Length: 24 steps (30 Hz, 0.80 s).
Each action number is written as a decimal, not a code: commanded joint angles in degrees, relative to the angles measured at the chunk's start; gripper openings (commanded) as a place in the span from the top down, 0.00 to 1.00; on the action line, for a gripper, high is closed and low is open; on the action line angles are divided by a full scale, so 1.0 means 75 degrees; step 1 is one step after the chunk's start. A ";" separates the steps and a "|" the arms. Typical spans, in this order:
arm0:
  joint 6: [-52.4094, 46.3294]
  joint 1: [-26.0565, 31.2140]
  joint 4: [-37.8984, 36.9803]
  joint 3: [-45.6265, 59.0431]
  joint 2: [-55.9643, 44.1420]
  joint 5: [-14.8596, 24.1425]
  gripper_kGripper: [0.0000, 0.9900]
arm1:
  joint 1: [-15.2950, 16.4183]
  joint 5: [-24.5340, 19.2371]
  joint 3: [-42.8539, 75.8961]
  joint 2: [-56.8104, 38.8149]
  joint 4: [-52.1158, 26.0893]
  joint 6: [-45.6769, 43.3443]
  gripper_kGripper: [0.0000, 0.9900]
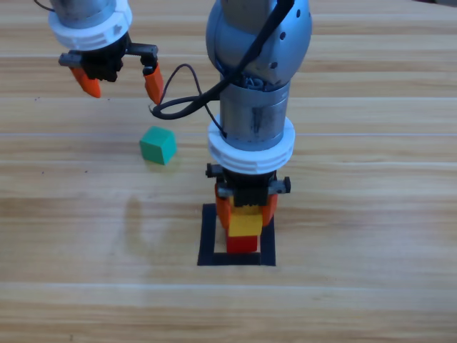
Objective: Stack the blocks in the rectangular block: red at the bottom, yellow in the middle, green on top
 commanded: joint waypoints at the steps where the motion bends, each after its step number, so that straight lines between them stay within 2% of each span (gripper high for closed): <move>1: 0.0089 0.0117 0.0031 -0.0124 0.0572 -0.0092 0.00 | 0.0133 0.0095 -0.0146 0.0626 0.0106 -0.0088 0.80; 2: 0.0089 0.0117 0.0031 -0.0124 0.0584 -0.0092 0.00 | 0.0133 0.0060 -0.0228 0.0626 0.0188 -0.0123 0.51; 3: 0.0089 0.0117 0.0031 -0.0124 0.0595 -0.0115 0.00 | 0.0133 -0.0046 -0.0275 0.0579 0.0223 -0.0135 0.10; 4: 0.0077 0.0117 0.0031 -0.0112 0.0607 -0.0115 0.00 | 0.0133 -0.0139 -0.0310 0.0521 0.0223 -0.0147 0.00; 11: 0.0065 0.0117 0.0031 -0.0112 0.0677 -0.0127 0.00 | 0.0121 -0.0631 -0.0357 -0.0206 0.0223 -0.0463 0.00; 18: 0.0159 0.0117 0.0031 -0.0288 0.0959 -0.0162 0.00 | 0.0121 -0.1592 -0.0205 -0.2034 0.0199 -0.1893 0.00; 22: 0.0171 0.0094 0.0031 -0.0346 0.1381 -0.0127 0.00 | -0.0207 -0.1792 0.0123 -0.2655 0.0106 -0.2737 0.01; 23: 0.0159 0.0035 0.0008 -0.0358 0.1521 -0.0092 0.00 | -0.0465 -0.1733 0.0674 -0.2960 -0.0140 -0.3065 0.01; 24: 0.0147 -0.0023 0.0008 -0.0405 0.1674 -0.0057 0.00 | -0.0547 -0.1698 0.1061 -0.3183 -0.0398 -0.3205 0.01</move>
